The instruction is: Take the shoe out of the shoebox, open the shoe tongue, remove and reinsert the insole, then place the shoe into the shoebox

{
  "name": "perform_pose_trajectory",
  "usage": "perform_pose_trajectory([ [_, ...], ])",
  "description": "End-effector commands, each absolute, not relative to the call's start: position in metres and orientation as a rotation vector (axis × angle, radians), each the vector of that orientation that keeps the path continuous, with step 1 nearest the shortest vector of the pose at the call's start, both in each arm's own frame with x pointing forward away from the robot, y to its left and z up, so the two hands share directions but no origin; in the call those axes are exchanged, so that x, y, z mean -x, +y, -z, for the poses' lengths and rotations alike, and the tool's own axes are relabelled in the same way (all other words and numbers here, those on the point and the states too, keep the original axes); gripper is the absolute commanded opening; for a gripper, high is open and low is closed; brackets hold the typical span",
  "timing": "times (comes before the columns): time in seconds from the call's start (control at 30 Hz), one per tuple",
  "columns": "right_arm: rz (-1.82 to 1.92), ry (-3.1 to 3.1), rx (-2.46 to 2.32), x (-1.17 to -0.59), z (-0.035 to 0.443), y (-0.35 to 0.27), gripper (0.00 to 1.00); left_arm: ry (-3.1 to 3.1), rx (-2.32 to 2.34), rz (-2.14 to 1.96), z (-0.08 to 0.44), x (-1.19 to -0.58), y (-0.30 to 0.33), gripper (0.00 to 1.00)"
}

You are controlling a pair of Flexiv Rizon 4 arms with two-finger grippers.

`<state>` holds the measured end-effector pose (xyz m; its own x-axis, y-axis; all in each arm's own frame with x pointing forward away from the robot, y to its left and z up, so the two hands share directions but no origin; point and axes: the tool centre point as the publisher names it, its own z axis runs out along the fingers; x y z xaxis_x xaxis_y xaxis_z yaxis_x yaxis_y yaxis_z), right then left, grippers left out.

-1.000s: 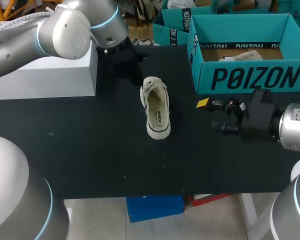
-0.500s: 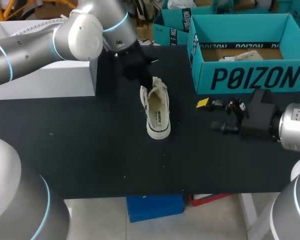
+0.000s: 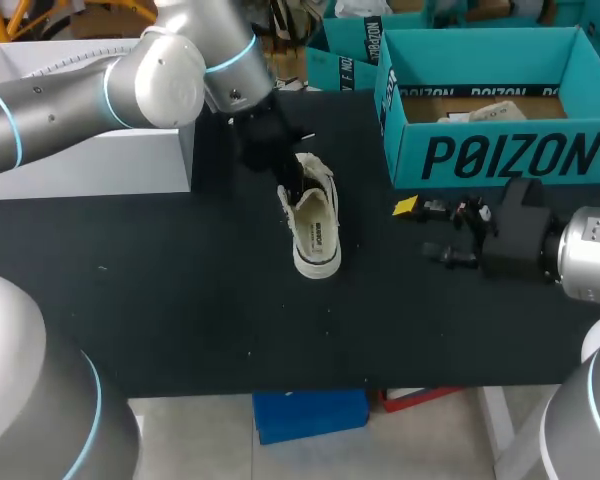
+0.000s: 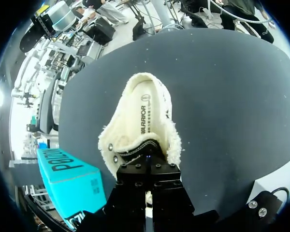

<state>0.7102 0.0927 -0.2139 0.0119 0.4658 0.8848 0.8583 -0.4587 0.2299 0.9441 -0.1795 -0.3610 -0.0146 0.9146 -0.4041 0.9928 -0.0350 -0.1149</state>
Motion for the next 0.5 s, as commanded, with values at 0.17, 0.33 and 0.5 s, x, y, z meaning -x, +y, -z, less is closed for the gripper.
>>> perform_pose_trajectory([
  [0.17,1.432,-1.357,1.923,-0.710,0.214,0.093,1.00,2.011,-2.004,0.514,0.336,-0.938,-0.153,0.00],
  [0.33,1.432,-1.357,1.923,-0.710,0.214,0.093,1.00,1.988,-1.998,0.493,0.324,-0.945,-0.159,0.00],
  [0.5,1.432,-1.357,1.923,-0.710,0.214,0.093,1.00,1.967,-2.007,0.516,0.328,-0.950,-0.176,0.00],
])
